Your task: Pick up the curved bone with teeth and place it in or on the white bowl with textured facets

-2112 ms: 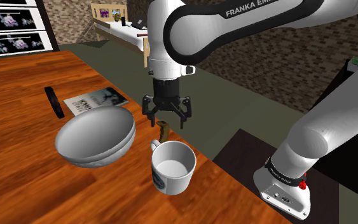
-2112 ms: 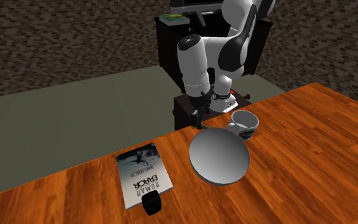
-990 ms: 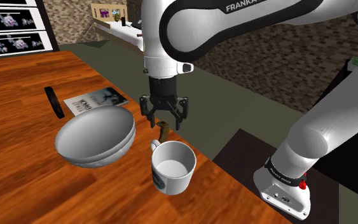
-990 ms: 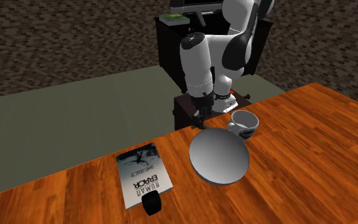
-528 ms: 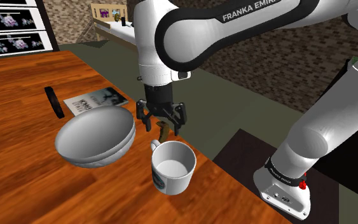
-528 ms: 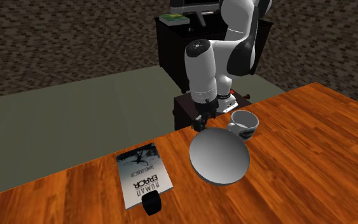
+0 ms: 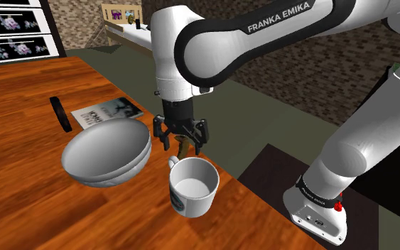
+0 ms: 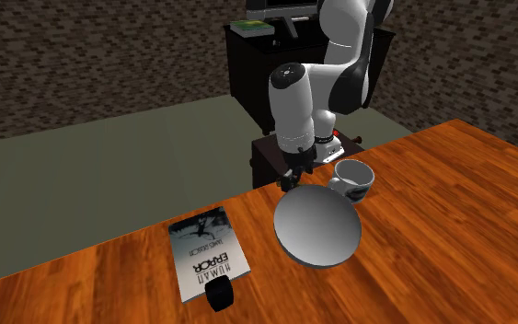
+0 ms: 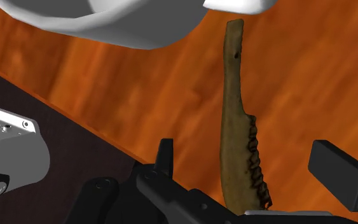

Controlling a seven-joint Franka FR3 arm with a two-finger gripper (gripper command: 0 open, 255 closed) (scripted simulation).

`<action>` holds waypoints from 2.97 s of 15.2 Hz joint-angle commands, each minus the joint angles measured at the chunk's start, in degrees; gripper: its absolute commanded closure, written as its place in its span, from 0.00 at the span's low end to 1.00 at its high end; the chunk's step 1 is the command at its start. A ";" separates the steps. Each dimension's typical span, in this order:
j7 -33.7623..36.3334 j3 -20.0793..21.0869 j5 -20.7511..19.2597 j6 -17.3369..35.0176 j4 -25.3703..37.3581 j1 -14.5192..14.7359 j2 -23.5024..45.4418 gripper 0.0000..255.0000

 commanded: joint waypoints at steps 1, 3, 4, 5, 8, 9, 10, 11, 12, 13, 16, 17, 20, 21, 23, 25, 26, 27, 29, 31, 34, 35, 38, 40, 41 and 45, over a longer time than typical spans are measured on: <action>0.00 0.00 0.00 0.00 0.00 0.00 0.00 0.00; 0.00 0.00 0.00 0.00 0.00 0.00 0.00 1.00; 0.00 0.00 0.00 0.00 0.00 0.00 0.00 1.00; 0.08 0.04 0.01 0.00 0.02 0.03 0.01 1.00; 0.01 0.01 0.00 0.06 -0.05 0.01 0.02 1.00; -0.04 -0.01 0.08 0.01 -0.09 0.02 -0.09 1.00; -0.06 -0.02 0.07 0.00 -0.08 0.00 -0.10 1.00; 0.00 0.00 0.00 0.01 -0.01 0.00 0.00 1.00; -0.10 -0.14 0.21 -0.80 0.48 -0.01 -0.41 1.00; -0.18 -0.27 0.39 -1.61 0.99 -0.03 -0.79 1.00; -0.36 -0.69 0.86 -4.02 2.57 -0.08 -1.84 1.00; -0.40 -0.82 1.00 -4.82 3.12 -0.10 -2.15 1.00; -0.46 -1.23 1.31 -7.20 4.84 -0.15 -2.97 1.00; -0.46 -1.36 1.40 -7.99 5.43 -0.17 -3.21 1.00; -0.43 -1.61 1.53 -9.56 6.66 -0.21 -3.63 1.00; -0.37 -1.86 1.62 -11.11 7.93 -0.26 -3.98 1.00; -0.32 -1.97 1.66 -11.88 8.59 -0.29 -4.13 1.00; -0.27 -2.08 1.68 -12.65 9.26 -0.31 -4.26 1.00; -0.14 -2.29 1.71 -14.19 10.63 -0.37 -4.47 1.00; 0.02 -2.48 1.70 -15.71 12.05 -0.43 -4.61 1.00; 0.33 -2.72 1.63 -17.99 14.27 -0.52 -4.69 1.00; 0.45 -2.79 1.59 -18.74 15.04 -0.56 -4.68 1.00; 0.86 -2.96 1.43 -21.00 17.43 -0.66 -4.55 1.00; 1.18 -3.03 1.29 -22.50 19.09 -0.73 -4.37 1.00; 1.35 -3.06 1.21 -23.25 19.94 -0.76 -4.26 1.00; 2.04 -3.08 0.86 -25.89 23.08 -0.87 -3.70 1.00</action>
